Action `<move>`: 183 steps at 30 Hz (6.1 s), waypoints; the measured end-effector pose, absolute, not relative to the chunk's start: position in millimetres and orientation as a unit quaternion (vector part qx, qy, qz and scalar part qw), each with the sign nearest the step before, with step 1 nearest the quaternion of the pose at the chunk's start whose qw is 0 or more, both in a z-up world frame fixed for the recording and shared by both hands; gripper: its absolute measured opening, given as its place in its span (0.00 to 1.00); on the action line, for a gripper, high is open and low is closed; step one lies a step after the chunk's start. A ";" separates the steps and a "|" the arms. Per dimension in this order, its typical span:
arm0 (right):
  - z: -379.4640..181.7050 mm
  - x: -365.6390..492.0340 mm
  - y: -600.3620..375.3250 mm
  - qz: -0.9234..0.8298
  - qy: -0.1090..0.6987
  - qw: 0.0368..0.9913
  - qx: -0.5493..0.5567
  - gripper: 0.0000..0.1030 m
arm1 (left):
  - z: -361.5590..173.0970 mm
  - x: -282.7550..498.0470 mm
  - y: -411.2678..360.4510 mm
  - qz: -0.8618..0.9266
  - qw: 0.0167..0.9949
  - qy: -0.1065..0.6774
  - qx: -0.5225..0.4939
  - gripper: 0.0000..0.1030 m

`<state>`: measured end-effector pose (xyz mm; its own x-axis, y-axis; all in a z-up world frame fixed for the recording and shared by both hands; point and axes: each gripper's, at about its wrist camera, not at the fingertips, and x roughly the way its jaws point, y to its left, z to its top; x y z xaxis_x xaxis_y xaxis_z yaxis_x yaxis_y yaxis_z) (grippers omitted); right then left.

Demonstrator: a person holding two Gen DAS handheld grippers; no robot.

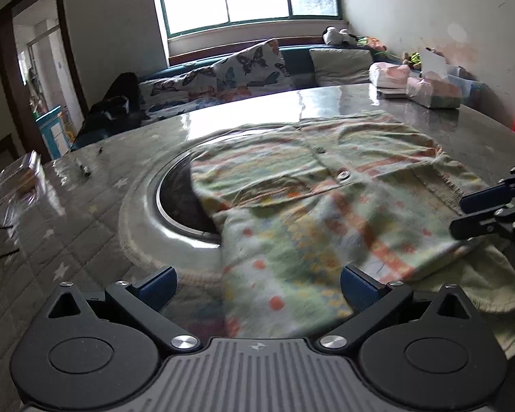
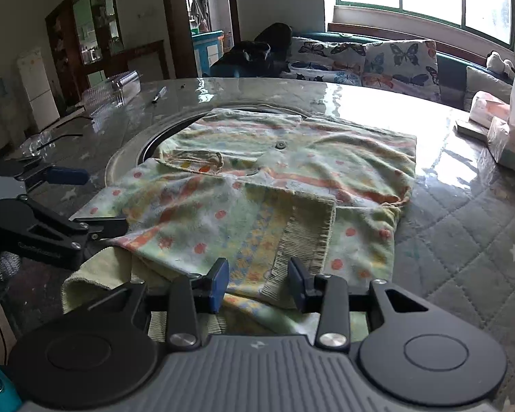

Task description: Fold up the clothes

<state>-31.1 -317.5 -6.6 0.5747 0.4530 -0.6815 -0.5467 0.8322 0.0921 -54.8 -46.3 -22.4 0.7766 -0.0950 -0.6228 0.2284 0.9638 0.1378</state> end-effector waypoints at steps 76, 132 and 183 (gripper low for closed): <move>34.5 -18.5 -306.3 0.344 0.328 0.878 -0.047 0.13 | -17.9 -97.8 -46.4 -0.269 0.911 0.239 0.201 0.50; 27.2 108.6 -279.3 0.308 0.377 0.871 -0.063 0.08 | 10.7 70.8 -33.1 -0.217 0.907 0.349 0.096 0.05; -12.3 104.7 -289.9 0.248 0.337 0.908 0.010 0.25 | 9.1 94.5 -53.5 -0.212 0.918 0.333 0.044 0.19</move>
